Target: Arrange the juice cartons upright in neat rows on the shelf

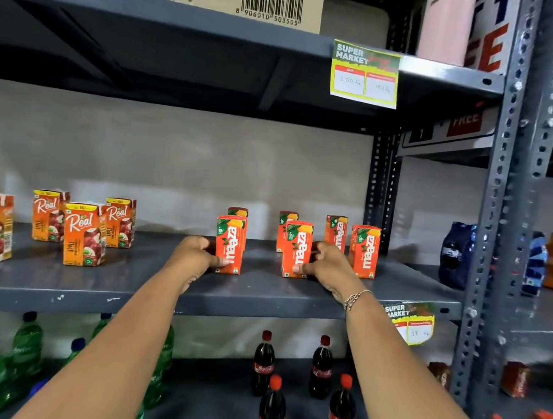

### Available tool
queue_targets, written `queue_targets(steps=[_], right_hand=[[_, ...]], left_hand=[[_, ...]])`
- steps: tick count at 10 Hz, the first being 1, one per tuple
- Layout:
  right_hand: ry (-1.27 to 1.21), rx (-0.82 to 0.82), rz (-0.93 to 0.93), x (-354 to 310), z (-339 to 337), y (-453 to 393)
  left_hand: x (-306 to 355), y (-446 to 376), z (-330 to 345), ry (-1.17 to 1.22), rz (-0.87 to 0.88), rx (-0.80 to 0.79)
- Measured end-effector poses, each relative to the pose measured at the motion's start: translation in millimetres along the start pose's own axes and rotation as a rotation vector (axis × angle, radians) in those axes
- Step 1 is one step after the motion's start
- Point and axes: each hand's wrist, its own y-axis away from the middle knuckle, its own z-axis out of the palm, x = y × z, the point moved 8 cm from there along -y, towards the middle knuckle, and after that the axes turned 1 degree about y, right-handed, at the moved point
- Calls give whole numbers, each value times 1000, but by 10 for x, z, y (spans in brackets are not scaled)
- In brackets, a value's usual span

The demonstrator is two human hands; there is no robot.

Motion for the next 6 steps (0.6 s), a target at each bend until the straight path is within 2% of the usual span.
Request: queue_targets(steps=[5, 6], right_hand=[[63, 8, 19, 33, -11, 14], [26, 174, -63, -83, -140, 122]], left_hand=[[-37, 7, 0, -9, 8, 12], [71, 95, -82, -127, 103, 177]])
